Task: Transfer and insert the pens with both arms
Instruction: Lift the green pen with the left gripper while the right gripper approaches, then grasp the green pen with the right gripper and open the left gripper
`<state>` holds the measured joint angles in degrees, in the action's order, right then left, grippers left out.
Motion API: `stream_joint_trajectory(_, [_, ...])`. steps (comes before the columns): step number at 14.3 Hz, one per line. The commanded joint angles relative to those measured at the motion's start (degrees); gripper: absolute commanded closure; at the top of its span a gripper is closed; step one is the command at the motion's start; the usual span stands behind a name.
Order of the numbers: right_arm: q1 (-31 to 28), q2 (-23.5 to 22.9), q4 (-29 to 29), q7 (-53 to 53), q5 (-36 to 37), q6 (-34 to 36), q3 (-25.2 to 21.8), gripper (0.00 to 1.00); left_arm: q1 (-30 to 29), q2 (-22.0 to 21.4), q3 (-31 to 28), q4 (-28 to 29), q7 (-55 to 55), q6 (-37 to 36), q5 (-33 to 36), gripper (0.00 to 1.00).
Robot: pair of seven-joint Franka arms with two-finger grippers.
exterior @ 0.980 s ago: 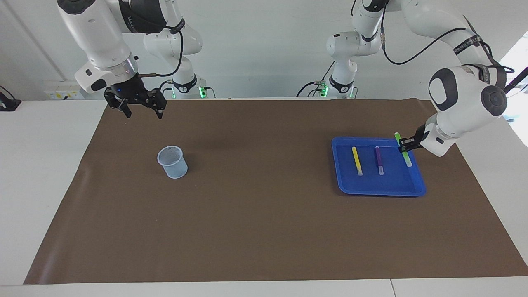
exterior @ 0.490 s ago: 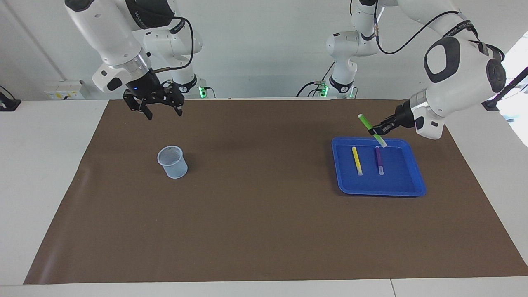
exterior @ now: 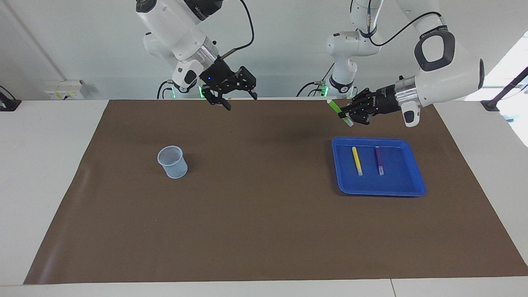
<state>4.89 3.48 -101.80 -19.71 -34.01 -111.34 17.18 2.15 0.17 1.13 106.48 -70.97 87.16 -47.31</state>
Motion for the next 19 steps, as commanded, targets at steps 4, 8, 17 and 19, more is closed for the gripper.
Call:
stream_joint_trajectory(4, [-0.76,-2.23,-2.18,-8.94,-7.30,-16.07,8.82,0.00,5.40,-7.90,-0.42,11.82,-6.81,11.62,-8.93,1.00])
stream_joint_trajectory(8, [0.03,-5.67,-2.00,-9.90,-7.21,-21.97,13.49,0.00,7.43,-7.99,-0.34,12.00,-5.85,14.96,-12.10,1.00])
stream_joint_trajectory(17, [0.73,-7.34,-1.56,-12.99,1.64,-23.74,16.66,0.00,9.54,-8.69,-0.42,13.84,-5.06,17.52,-12.46,1.00])
stream_joint_trajectory(19, [0.65,-7.61,-1.39,-13.08,3.24,-23.83,16.66,0.00,9.36,-8.78,-0.42,13.84,-4.79,17.43,-12.46,1.00])
